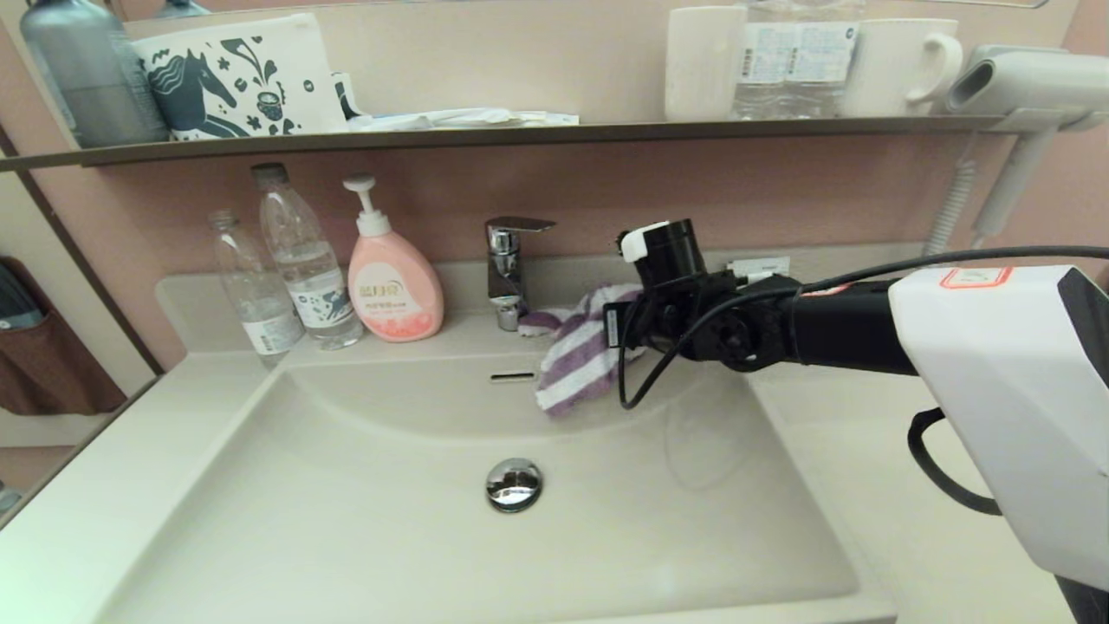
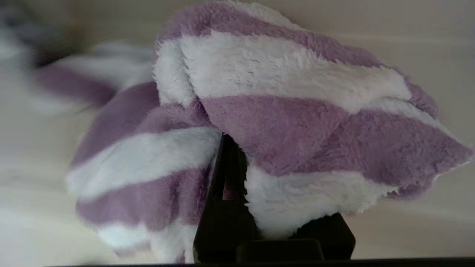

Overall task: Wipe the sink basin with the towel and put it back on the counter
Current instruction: Wipe the sink

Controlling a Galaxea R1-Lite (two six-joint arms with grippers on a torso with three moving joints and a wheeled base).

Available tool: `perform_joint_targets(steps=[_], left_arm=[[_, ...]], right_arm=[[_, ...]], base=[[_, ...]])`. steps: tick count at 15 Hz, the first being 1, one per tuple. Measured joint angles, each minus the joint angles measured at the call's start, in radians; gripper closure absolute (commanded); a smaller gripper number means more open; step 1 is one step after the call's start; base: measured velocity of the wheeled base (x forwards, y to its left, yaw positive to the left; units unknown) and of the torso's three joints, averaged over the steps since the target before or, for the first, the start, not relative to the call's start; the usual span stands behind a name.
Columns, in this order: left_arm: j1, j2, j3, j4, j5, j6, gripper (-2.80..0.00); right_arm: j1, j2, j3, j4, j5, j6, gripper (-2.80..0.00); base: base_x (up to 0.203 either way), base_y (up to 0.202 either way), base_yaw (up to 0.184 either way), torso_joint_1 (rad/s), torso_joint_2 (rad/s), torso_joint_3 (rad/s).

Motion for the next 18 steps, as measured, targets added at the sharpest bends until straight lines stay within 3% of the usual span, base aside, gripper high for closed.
perform_joint_targets(steps=[4, 8, 18], left_arm=[[0.000, 0.000, 0.000, 0.000, 0.000, 0.001, 0.00], [0.000, 0.000, 0.000, 0.000, 0.000, 0.000, 0.00], [0.000, 0.001, 0.000, 0.000, 0.000, 0.001, 0.00]], right_arm=[[-0.081, -0.039, 0.011, 0.134, -0.034, 0.041, 0.00], [-0.091, -0.064, 0.014, 0.180, -0.034, 0.062, 0.00], [0.130, -0.016, 0.000, 0.014, 0.084, -0.014, 0.00]], base=[[0.000, 0.000, 0.000, 0.000, 0.00, 0.000], [0.000, 0.000, 0.000, 0.000, 0.00, 0.000], [0.000, 0.000, 0.000, 0.000, 0.00, 0.000]])
